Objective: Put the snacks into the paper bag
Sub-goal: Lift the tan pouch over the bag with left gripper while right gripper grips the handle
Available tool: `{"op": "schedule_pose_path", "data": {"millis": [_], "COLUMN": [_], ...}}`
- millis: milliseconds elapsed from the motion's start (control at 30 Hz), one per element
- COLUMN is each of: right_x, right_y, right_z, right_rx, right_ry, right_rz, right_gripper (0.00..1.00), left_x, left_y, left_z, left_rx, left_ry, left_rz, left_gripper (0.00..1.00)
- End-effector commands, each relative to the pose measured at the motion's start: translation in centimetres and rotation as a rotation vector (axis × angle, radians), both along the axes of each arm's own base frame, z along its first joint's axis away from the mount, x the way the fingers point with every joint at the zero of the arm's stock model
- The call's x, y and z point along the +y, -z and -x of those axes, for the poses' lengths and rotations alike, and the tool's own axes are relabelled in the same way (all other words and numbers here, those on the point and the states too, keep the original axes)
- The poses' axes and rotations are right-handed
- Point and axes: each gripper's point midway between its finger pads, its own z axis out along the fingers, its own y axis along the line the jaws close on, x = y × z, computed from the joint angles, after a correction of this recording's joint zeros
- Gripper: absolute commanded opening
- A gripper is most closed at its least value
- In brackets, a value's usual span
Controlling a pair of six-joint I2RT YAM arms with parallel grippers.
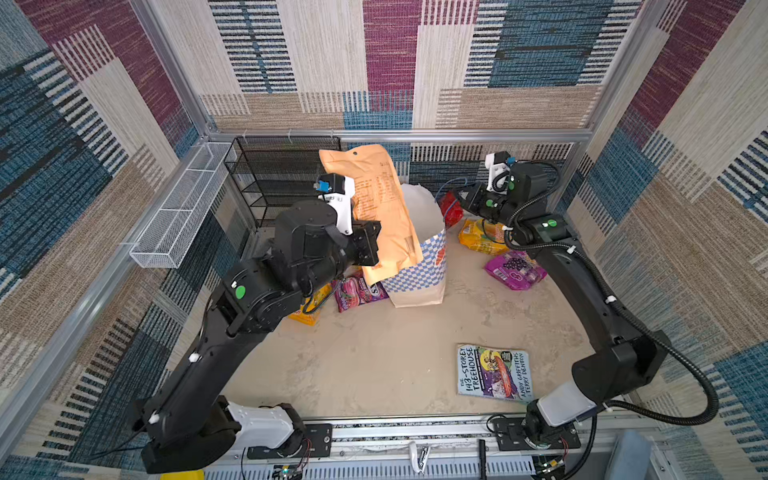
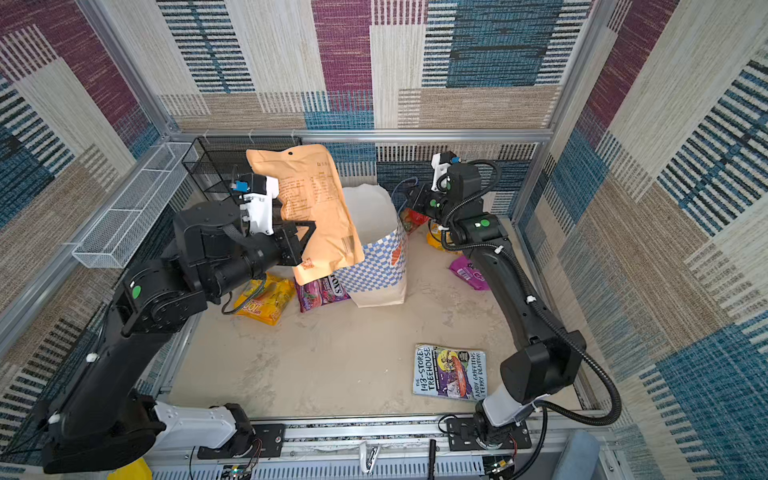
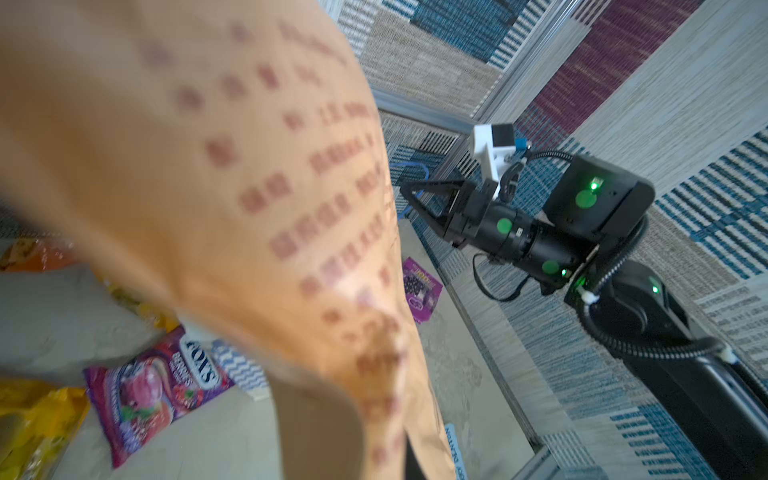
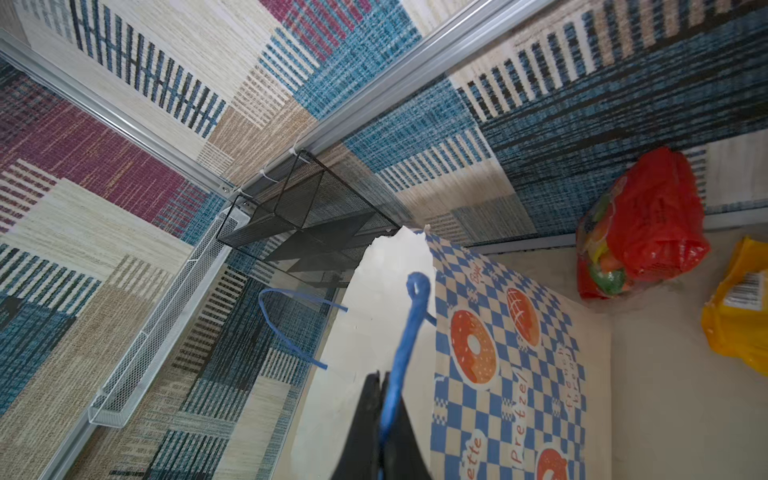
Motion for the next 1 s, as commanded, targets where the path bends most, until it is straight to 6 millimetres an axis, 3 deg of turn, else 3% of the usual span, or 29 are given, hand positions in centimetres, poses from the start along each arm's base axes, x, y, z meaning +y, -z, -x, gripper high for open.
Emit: {"op": "schedule_pose_path", "data": {"millis": [0, 367, 500, 833, 967], "right_x": [-0.1, 0.2, -0.3, -0.8, -0.9], "right_y": [-0.9, 1.2, 1.4, 3.4, 3.9], "right_z": [1.0, 5.9, 6.8, 8.3, 8.8], "right_rx": [-0.019, -0.015, -0.028, -0.024, -0.025], "right_ry": [0.008, -0.101, -0.100, -0.116, -0.123], "right_rz": [-0.069, -0.050, 0.004, 0.090, 0.099], "right_gripper": [0.00, 0.00, 0.00, 0.00, 0.00], "left_x": [-1.7, -5.4, -6.2, -6.9, -7.5], "left_y": [-0.4, 1.0, 1.9, 5.2, 7.2], "left_z": [-0.5, -5.1, -6.8, -8.8, -9.9], "left_rx": [0.001, 0.086, 0.125, 0.132, 0.154], "left_ry": [0.058, 0.160, 0.212, 0.352, 0.365], "left_rz": [-0.026, -0.063, -0.083, -0.180, -0.222], "left_gripper": [0.09, 0.08, 0.06, 0.06, 0.06]}}
